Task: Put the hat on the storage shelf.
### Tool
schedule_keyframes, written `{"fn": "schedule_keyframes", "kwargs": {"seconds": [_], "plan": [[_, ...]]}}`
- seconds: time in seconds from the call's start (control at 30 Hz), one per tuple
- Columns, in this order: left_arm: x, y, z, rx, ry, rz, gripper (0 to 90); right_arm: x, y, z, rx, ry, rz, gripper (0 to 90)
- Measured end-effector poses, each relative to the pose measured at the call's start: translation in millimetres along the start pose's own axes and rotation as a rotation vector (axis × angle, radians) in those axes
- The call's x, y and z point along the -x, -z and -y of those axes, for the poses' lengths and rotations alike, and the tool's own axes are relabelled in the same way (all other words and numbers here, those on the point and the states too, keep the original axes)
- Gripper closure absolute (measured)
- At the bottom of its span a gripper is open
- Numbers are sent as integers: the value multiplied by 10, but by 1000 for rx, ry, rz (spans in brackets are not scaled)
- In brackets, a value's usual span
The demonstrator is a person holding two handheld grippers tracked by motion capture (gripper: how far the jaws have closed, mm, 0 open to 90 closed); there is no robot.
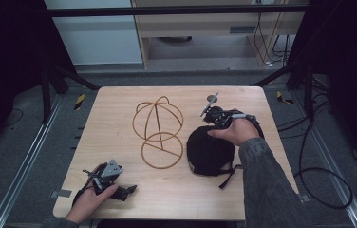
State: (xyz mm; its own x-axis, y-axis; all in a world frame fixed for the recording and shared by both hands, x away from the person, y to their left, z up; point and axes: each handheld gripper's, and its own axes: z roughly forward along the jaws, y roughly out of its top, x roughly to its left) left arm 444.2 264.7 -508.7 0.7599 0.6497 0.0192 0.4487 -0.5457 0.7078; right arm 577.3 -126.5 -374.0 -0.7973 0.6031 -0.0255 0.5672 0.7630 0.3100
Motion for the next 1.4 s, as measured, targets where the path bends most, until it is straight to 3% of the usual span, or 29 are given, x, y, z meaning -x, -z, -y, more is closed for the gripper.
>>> {"fn": "schedule_keyframes", "kwargs": {"seconds": [0.07,0.17,0.33,0.47,0.6,0.73,1.17,1.4], "plan": [[1,0,0,0,0,0,0,-5,28,18,9,-8,2,725],[2,0,1,0,0,-1,0,-14,224,102,78,-25,-2,727],[3,0,2,1,0,-1,0,-38,425,174,141,-33,-3,727],[6,2,4,1,1,-1,0,-103,658,271,196,-24,22,728],[7,1,5,3,1,-1,0,-129,769,331,235,-28,37,728],[2,-3,1,2,-3,2,0,-154,927,422,313,-32,60,729],[3,-4,0,2,-2,1,0,-158,1197,642,440,-83,91,732],[3,-4,0,3,-2,1,0,-192,1260,657,464,-90,106,733]]}}
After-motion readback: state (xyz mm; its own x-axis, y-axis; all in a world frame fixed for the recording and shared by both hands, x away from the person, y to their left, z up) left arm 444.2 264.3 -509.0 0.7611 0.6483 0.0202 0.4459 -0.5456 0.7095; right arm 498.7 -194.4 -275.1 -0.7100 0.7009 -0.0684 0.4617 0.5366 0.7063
